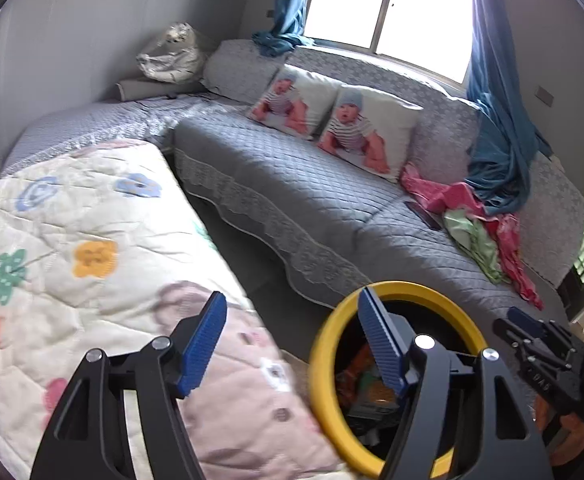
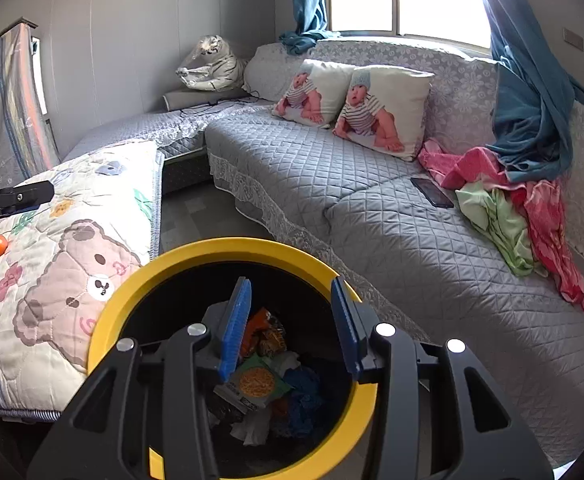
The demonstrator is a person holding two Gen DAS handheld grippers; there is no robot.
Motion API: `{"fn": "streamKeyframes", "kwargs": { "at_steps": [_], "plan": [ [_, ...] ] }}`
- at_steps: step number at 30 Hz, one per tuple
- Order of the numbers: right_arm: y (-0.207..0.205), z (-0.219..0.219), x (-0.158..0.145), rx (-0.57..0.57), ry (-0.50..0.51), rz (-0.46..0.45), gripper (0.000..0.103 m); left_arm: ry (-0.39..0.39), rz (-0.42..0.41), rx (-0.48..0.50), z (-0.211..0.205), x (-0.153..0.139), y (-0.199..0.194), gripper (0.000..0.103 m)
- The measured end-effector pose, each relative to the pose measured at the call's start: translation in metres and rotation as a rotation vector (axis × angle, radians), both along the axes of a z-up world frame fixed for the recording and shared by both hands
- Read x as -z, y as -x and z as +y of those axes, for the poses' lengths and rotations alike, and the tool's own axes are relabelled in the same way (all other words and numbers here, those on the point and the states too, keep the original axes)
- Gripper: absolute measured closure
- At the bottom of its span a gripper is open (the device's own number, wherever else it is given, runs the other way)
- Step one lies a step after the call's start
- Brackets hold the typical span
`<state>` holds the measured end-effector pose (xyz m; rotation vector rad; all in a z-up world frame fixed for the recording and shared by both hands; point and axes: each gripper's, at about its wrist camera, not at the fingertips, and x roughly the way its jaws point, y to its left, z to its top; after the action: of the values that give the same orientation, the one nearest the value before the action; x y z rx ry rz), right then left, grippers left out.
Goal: Collect trash
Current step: 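Move both tools back over the remaining trash on the bed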
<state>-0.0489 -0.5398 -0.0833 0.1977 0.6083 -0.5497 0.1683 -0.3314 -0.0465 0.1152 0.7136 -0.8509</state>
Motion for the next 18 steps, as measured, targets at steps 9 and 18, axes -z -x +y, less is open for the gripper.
{"fn": "streamKeyframes", "kwargs": {
  "at_steps": [9, 18],
  "plan": [
    [-0.058, 0.049, -0.017, -0.227, 0.012, -0.048, 0.043, -0.031, -0.022, -0.243, 0.121, -0.003, -0.048, 0.027],
    [-0.153, 0.142, -0.029, -0.536, -0.021, -0.092, 0.042, -0.078, -0.006, -0.483, 0.256, 0.014, -0.069, 0.027]
  ]
}}
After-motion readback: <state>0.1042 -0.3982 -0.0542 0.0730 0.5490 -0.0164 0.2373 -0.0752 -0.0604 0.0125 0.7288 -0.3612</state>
